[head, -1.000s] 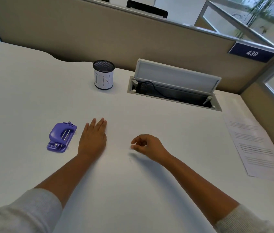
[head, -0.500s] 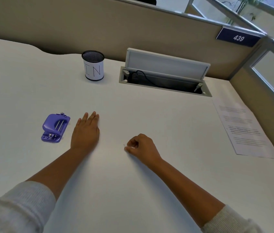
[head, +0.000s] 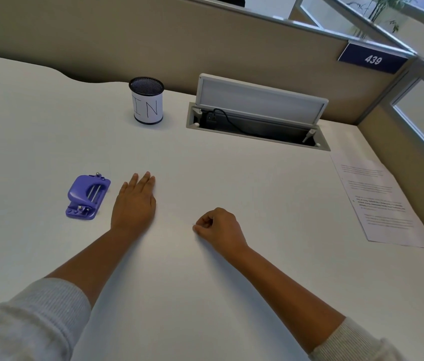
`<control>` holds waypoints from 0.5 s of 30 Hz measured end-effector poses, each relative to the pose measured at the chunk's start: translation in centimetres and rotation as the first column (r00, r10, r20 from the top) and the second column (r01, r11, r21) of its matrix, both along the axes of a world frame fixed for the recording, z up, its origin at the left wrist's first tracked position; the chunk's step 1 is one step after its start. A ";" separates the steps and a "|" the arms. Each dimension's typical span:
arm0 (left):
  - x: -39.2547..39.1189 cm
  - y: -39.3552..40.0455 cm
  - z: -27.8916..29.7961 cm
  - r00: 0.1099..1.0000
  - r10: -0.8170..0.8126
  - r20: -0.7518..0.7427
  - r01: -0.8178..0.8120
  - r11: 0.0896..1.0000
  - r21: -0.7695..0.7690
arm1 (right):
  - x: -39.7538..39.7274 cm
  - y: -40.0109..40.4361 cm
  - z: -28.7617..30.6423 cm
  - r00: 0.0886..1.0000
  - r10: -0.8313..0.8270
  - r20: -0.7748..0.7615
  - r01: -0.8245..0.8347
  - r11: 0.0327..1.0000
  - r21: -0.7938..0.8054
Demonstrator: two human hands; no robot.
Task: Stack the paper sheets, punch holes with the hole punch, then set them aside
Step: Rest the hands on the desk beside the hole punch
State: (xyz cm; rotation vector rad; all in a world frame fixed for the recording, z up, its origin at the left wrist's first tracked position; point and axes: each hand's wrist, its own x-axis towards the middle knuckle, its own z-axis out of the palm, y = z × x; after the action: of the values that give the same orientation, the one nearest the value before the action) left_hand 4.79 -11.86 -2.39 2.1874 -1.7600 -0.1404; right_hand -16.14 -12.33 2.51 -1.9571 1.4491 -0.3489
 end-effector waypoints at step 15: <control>-0.1 0.1 0.1 1.000 0.000 0.005 0.000 1.000 -0.006 | 0.6 -0.1 -0.1 0.994 0.045 -0.102 -0.050 0.998 -0.040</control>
State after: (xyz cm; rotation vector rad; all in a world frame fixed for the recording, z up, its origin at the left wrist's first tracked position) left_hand 4.70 -11.81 -2.31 2.1860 -1.7606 -0.1295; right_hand -15.50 -12.39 2.46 -2.0662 1.4662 -0.2653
